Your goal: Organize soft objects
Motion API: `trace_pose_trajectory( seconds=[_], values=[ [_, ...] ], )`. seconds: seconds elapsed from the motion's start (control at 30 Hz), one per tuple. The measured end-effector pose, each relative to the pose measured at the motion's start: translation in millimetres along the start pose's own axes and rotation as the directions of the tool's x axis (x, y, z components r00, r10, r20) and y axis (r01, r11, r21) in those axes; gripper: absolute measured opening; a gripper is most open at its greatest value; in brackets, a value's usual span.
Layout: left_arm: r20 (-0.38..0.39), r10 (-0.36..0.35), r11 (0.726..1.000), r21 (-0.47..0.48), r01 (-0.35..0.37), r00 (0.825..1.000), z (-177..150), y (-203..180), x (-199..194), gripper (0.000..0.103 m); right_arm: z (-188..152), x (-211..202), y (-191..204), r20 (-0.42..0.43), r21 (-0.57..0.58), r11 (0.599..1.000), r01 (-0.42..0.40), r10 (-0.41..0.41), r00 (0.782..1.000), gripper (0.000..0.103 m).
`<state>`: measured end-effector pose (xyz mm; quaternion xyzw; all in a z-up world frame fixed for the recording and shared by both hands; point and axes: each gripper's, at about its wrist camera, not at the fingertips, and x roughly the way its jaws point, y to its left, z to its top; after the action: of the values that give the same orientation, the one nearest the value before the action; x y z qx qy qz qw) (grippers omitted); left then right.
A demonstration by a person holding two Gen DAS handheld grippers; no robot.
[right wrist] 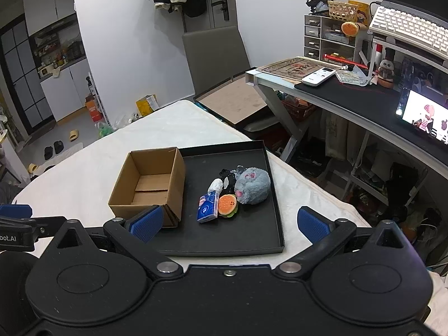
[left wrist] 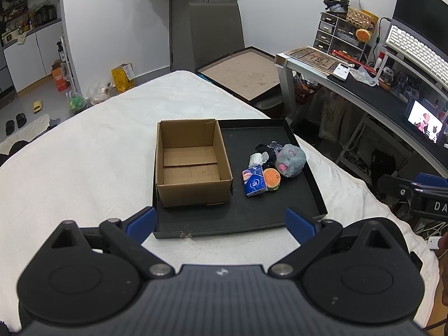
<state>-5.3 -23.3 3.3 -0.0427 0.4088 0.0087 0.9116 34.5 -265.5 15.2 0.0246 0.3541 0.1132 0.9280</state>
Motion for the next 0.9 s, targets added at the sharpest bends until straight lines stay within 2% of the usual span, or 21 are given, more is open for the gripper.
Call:
trace_pose_trajectory(
  seconds=[0.9],
  values=[
    [-0.008,0.003,1.0,0.013,-0.003,1.0,0.9,2.1,3.5,0.098,-2.2,1.9,-4.1,-0.006,0.008,1.0,-0.01,0.01,1.0,0.103]
  ],
)
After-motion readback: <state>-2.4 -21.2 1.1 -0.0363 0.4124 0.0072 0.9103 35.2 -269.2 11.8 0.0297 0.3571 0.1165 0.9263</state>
